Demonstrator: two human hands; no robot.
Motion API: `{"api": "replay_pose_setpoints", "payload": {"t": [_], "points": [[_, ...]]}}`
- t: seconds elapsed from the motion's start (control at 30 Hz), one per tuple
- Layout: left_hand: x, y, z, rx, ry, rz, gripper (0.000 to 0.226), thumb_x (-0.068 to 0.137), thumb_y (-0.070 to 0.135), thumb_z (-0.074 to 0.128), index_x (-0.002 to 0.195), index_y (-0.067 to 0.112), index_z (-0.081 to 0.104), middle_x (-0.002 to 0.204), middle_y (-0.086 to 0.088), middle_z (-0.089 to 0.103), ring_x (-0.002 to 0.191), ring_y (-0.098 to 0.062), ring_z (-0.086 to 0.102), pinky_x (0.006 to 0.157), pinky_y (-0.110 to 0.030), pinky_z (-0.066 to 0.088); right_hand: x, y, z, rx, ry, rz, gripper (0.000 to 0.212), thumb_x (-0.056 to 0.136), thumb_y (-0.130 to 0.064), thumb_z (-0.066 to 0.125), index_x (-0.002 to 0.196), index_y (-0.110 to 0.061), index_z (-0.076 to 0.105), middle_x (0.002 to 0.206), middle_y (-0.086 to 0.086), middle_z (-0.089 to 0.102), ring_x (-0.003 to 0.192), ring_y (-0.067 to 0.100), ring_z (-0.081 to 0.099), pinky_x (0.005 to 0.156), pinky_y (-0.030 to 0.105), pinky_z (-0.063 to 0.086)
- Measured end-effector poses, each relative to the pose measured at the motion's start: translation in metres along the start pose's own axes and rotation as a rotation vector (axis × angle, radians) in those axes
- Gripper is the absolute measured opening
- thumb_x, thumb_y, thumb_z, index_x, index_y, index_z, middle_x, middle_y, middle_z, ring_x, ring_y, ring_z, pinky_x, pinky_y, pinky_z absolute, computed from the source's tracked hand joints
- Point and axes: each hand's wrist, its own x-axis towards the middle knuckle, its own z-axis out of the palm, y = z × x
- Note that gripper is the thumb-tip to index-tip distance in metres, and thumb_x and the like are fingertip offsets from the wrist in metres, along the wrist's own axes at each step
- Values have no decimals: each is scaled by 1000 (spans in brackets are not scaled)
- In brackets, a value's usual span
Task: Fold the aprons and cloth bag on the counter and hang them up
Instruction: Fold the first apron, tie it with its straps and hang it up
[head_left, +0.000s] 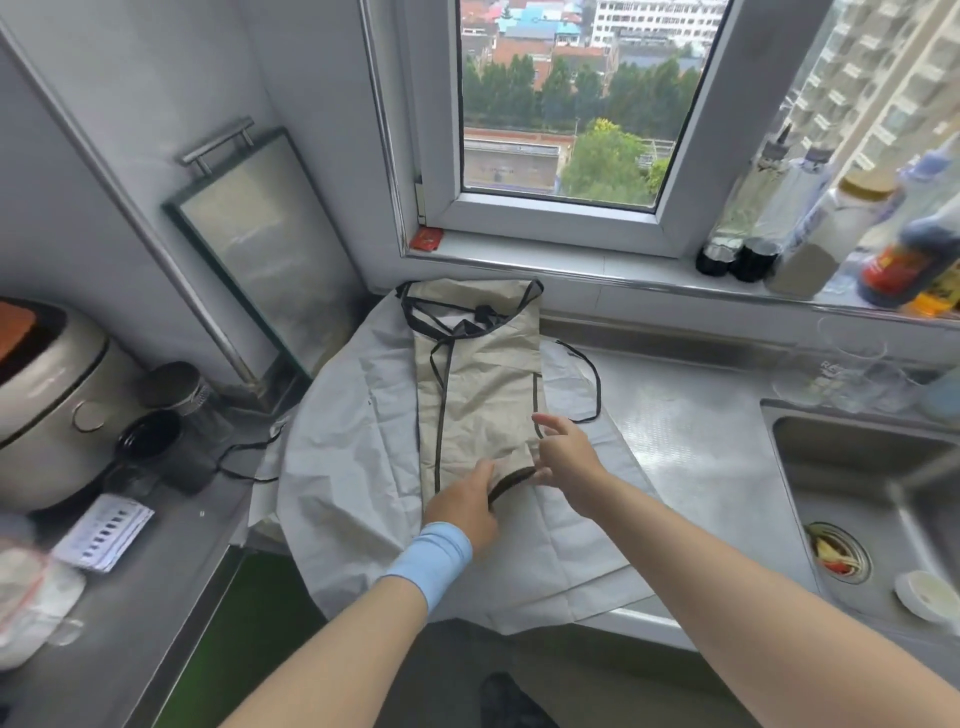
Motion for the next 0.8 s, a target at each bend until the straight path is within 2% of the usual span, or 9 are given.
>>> {"api": "replay_pose_setpoints", "payload": {"t": [0.07, 0.13, 0.23, 0.27, 0.43, 0.5, 0.6, 0.7, 0.8], "points": [[9, 2, -27, 6, -58, -14, 40, 84, 9, 42, 120, 25, 45, 112, -12, 64, 100, -34, 61, 81, -34, 46, 3, -1, -8, -199, -52, -165, 66, 78, 16, 40, 132, -20, 57, 131, -5, 46, 109, 23, 60, 79, 38, 59], [14, 7, -54, 36, -105, 28, 33, 85, 11, 43, 113, 25, 54, 115, -9, 63, 103, -32, 59, 81, -32, 45, 5, 1, -13, -570, -167, -286, 66, 73, 8, 48, 125, -31, 61, 131, -6, 54, 109, 20, 62, 75, 30, 56], [18, 11, -82, 74, -155, 151, 32, 83, 11, 46, 108, 26, 60, 110, -4, 64, 99, -28, 60, 80, -29, 47, 10, -7, -11, -1136, -127, -397, 19, 77, -38, 70, 95, -36, 67, 97, -6, 67, 97, 21, 60, 80, 33, 48], [21, 11, -89, 98, -187, 172, 32, 83, 11, 50, 109, 27, 60, 107, -2, 64, 97, -28, 60, 78, -28, 47, 12, -13, -11, -1208, -89, -408, 21, 77, -47, 69, 92, -31, 70, 94, -5, 68, 98, 20, 57, 85, 34, 46], [31, 1, -111, 599, -536, 59, 40, 88, 15, 64, 127, 13, 57, 125, -8, 62, 108, -28, 63, 85, -31, 49, 21, -24, -34, -1003, -469, 49, 11, 72, -30, 79, 81, -23, 79, 89, -4, 76, 96, 20, 70, 85, 30, 54], [41, -3, -114, 658, -601, 23, 41, 87, 24, 67, 125, 11, 60, 124, -7, 64, 98, -27, 64, 84, -33, 52, 26, -28, -41, -938, -504, 154, 29, 68, -29, 82, 93, -14, 78, 96, 4, 77, 95, 25, 73, 84, 35, 58], [69, -2, -120, 542, -475, 67, 40, 87, 14, 59, 127, 18, 60, 123, -6, 63, 105, -28, 64, 80, -30, 50, 36, -37, -45, -825, -462, 136, 33, 74, -23, 76, 105, -12, 74, 97, 4, 77, 88, 20, 74, 75, 38, 61], [99, 3, -119, 395, -104, 82, 52, 85, 10, 50, 128, 37, 54, 126, -1, 60, 114, -26, 58, 90, -34, 47, 57, -35, -49, -730, -213, 29, 21, 76, -21, 67, 93, -11, 74, 84, 2, 75, 73, 15, 70, 59, 30, 56], [116, 3, -88, 361, 131, 173, 59, 84, 14, 56, 138, 35, 42, 135, 2, 48, 126, -23, 43, 104, -35, 35, 81, -24, -50, -747, -34, -61, 23, 68, -22, 60, 79, -5, 71, 73, 1, 67, 67, 17, 61, 58, 28, 46]]}}
